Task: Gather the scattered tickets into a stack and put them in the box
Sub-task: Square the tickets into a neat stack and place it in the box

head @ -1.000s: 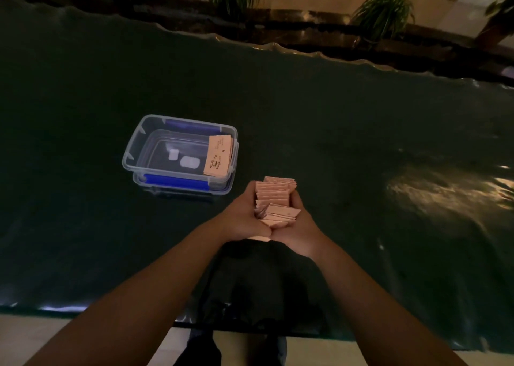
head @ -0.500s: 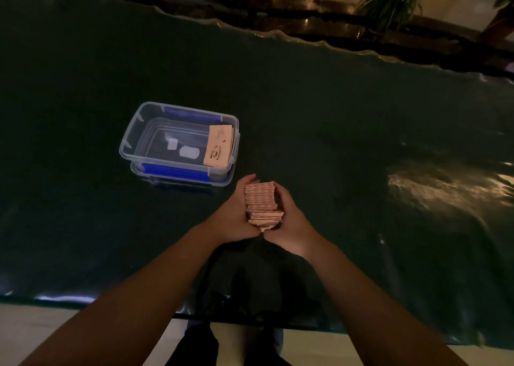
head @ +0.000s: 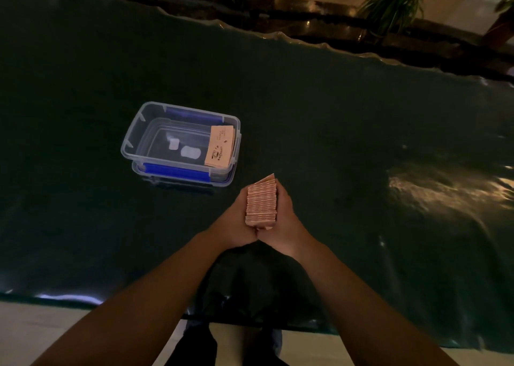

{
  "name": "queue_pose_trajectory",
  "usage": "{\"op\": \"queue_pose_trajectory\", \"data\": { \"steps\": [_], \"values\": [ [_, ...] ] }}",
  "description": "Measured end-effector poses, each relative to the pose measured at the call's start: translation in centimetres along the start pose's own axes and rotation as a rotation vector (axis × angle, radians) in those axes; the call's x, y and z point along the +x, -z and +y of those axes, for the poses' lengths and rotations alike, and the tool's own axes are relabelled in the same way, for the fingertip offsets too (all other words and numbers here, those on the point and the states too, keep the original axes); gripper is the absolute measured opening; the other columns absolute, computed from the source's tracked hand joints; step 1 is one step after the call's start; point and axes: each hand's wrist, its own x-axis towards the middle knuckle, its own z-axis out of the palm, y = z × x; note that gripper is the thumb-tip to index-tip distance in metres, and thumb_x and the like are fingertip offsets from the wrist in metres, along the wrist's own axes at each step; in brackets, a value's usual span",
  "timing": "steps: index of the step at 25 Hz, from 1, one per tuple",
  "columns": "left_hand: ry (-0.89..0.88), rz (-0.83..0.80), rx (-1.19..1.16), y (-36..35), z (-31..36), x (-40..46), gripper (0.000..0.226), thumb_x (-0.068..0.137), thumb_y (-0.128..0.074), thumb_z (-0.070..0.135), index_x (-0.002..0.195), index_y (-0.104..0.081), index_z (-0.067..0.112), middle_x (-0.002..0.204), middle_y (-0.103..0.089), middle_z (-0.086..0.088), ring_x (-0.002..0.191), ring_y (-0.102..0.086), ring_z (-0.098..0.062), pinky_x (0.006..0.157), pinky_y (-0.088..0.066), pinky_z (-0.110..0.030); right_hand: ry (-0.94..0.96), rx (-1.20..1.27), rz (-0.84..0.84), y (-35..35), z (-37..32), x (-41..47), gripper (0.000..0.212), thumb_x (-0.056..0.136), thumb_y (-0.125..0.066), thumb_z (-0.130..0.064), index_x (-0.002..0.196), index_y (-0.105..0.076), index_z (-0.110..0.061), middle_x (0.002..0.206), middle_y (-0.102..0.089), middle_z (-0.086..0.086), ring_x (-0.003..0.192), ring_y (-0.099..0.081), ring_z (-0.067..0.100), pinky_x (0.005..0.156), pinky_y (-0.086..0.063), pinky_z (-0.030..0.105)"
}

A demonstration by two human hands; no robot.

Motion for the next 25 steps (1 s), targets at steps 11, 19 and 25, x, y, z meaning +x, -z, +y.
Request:
{"op": "queue_pose_trajectory", "data": {
  "steps": [11, 19, 25],
  "values": [
    [0.017, -0.031, 0.064, 1.1, -0.2, 0.4, 0.099, 0.072, -0.090, 0.043, 0.153, -0.034, 0.032, 0.150, -0.052, 0.007, 0.139, -0.052, -0.011, 0.121, -0.040, -0.049, 0.029, -0.090, 0.031, 0.3, 0.4, 0.1, 0.132, 0.070, -0.094, -0.025, 0.167, -0.005, -0.038, 0.166, -0.037, -0.002, 0.145, -0.049, 0.014, 0.121, -0.043, 0.045],
    [0.012, -0.106, 0.035, 1.5, 0.1, 0.4, 0.128, 0.071, -0.095, 0.021, 0.159, -0.003, 0.035, 0.152, -0.037, 0.007, 0.143, -0.041, -0.010, 0.124, -0.030, -0.037, -0.005, -0.047, -0.021, -0.6, 1.5, 0.7, 0.128, 0.074, -0.087, -0.016, 0.167, -0.003, -0.041, 0.170, -0.035, -0.002, 0.152, -0.042, 0.017, 0.125, -0.037, 0.045],
    [-0.020, -0.021, 0.012, 1.6, 0.9, 0.4, 0.094, 0.063, -0.097, 0.028, 0.138, -0.039, 0.034, 0.141, -0.057, 0.004, 0.134, -0.056, -0.013, 0.117, -0.044, -0.046, -0.020, 0.054, -0.009, 0.0, 2.0, 1.2, 0.099, 0.076, -0.082, 0.007, 0.150, -0.033, -0.036, 0.141, -0.059, -0.002, 0.130, -0.061, 0.016, 0.099, -0.049, 0.024]
  ]
}}
